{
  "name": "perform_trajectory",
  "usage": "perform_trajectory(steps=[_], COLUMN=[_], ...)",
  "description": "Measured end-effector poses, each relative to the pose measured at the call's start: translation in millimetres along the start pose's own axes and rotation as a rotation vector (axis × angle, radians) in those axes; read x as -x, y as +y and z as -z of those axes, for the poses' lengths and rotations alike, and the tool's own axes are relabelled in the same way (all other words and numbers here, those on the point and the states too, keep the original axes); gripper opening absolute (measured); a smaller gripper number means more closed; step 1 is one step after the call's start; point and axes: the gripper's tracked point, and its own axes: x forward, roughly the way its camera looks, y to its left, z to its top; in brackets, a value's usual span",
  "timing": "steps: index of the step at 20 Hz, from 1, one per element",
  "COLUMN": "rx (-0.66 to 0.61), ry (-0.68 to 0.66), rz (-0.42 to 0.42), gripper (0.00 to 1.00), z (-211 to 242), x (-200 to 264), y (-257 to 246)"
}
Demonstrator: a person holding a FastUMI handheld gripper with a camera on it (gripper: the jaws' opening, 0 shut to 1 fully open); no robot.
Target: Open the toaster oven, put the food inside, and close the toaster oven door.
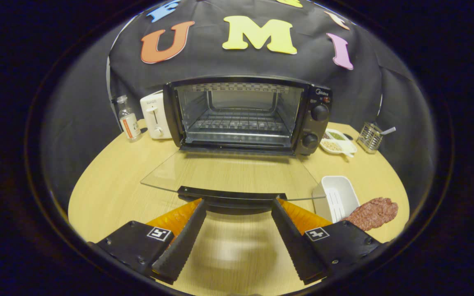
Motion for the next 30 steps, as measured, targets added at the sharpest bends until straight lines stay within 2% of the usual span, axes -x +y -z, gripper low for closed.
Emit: perform_trajectory(steps=[10, 15, 19, 23, 26, 28, 30], rx=[-0.004, 0.026, 0.07, 0.121, 0.139, 0.15, 0.124], ry=[0.06, 0.043, -0.009, -0.047, -0.043, 0.004, 0.067], rz=[0.009, -0.062, -0.051, -0.014, -0.013, -0.063, -0.164], gripper=[1.0, 1.0, 1.0, 1.0, 1.0, 1.0, 1.0], z=[11, -2, -34, -65, -70, -57, -37], x=[-12, 3, 21, 32, 35, 34, 34], y=[-10, -14, -62, -139, -194, -217, -223])
